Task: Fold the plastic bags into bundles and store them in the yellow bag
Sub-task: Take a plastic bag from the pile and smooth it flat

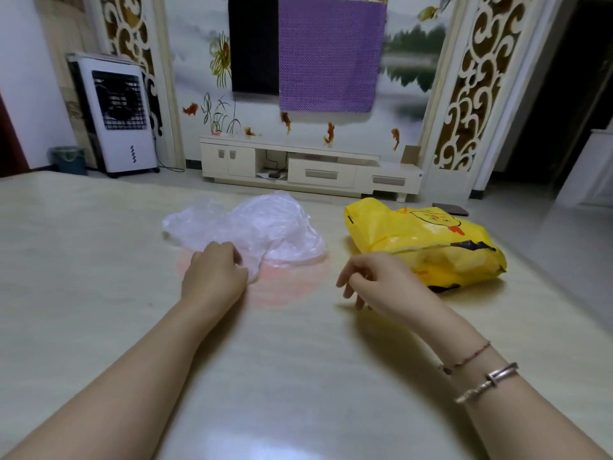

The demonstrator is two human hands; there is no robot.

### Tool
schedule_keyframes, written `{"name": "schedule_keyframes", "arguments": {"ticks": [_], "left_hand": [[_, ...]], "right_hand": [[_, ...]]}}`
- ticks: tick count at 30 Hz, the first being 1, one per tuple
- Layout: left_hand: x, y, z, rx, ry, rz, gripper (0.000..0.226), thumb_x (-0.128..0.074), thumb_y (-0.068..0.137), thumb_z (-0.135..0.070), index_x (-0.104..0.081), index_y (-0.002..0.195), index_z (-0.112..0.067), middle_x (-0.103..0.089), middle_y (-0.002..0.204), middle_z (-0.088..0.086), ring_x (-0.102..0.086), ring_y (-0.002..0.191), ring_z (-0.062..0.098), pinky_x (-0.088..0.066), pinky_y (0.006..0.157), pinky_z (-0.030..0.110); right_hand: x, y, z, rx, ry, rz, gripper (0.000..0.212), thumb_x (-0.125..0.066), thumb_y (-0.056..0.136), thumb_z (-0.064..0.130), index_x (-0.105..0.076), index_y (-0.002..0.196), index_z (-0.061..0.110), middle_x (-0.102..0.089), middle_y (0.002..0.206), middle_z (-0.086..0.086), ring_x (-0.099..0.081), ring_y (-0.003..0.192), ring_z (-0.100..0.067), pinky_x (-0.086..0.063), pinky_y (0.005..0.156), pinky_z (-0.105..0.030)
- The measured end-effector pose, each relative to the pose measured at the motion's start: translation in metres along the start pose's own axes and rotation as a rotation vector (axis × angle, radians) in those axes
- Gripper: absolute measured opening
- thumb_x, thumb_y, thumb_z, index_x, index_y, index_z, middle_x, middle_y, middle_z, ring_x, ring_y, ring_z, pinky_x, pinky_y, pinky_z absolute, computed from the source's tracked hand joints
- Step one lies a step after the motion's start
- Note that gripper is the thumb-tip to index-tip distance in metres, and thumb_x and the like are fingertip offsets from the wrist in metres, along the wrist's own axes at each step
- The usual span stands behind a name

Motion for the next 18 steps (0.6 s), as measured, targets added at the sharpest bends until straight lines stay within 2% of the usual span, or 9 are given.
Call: {"name": "schedule_keyframes", "arguments": {"ticks": [1,3,7,10,12,15,18], "left_hand": [[0.003,-0.001,-0.003,-0.037,-0.037,-0.019,0.008,-0.06,0.081,-0.017,-0.065,0.086,-0.015,-0.066,0.095,0.003,-0.059,0.095,0.028,-0.047,0.073,0.033],[0.003,-0.004,-0.012,-0.093,-0.156,-0.015,0.007,-0.06,0.079,-0.013,-0.064,0.074,-0.016,-0.066,0.079,-0.003,-0.062,0.081,0.022,-0.049,0.066,0.031],[0.006,-0.012,-0.035,-0.105,-0.652,0.09,0.006,-0.069,0.084,-0.009,-0.068,0.078,-0.012,-0.069,0.077,-0.005,-0.064,0.072,0.009,-0.047,0.065,0.018],[0.007,-0.023,-0.056,-0.119,-0.974,0.218,0.004,-0.07,0.083,-0.002,-0.068,0.085,-0.005,-0.07,0.082,-0.003,-0.065,0.074,0.004,-0.047,0.068,0.013],[0.005,-0.032,-0.068,-0.166,-1.038,0.31,0.008,-0.067,0.082,0.005,-0.067,0.088,0.0,-0.07,0.085,-0.001,-0.066,0.077,0.005,-0.048,0.07,0.013],[-0.007,-0.044,-0.082,-0.214,-1.007,0.443,0.019,-0.061,0.08,0.015,-0.066,0.09,0.0,-0.071,0.088,0.003,-0.068,0.083,0.008,-0.052,0.077,0.018],[-0.014,-0.046,-0.087,-0.174,-1.073,0.462,0.018,-0.06,0.074,0.004,-0.06,0.09,-0.003,-0.067,0.08,0.002,-0.065,0.08,0.009,-0.051,0.078,0.021]], "right_hand": [[-0.009,0.001,0.002,-0.004,0.06,0.022,0.029,-0.042,0.083,0.004,-0.067,0.08,0.017,-0.071,0.075,0.002,-0.066,0.058,-0.013,-0.056,0.061,-0.035],[-0.024,0.002,0.002,-0.043,0.213,0.053,0.03,-0.04,0.084,0.001,-0.067,0.084,0.013,-0.071,0.08,-0.002,-0.067,0.058,-0.017,-0.054,0.053,-0.032],[-0.039,0.007,-0.005,-0.159,0.521,0.073,0.028,-0.038,0.09,-0.005,-0.063,0.101,0.003,-0.069,0.086,-0.01,-0.067,0.058,-0.019,-0.045,0.043,-0.023],[-0.045,0.007,-0.006,-0.222,0.757,0.113,0.017,-0.045,0.097,0.0,-0.059,0.106,0.0,-0.068,0.089,-0.015,-0.068,0.057,-0.02,-0.049,0.042,-0.024],[-0.047,0.006,-0.006,-0.24,0.894,0.119,0.015,-0.046,0.099,0.007,-0.059,0.101,0.001,-0.071,0.086,-0.013,-0.069,0.061,-0.021,-0.051,0.045,-0.024],[-0.045,0.009,-0.007,-0.199,1.002,0.114,0.019,-0.044,0.098,0.004,-0.063,0.1,0.005,-0.073,0.082,-0.005,-0.069,0.069,-0.02,-0.053,0.055,-0.024],[-0.043,0.008,-0.007,-0.144,0.978,0.085,0.019,-0.052,0.093,0.002,-0.066,0.105,0.009,-0.073,0.09,-0.007,-0.067,0.073,-0.019,-0.051,0.066,-0.028]]}}
Point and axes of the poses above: each hand's wrist, its own y-axis towards the middle knuckle, its own x-axis out of the back of the hand, z = x × y, the point moved 8 cm from there along y, towards the middle knuckle
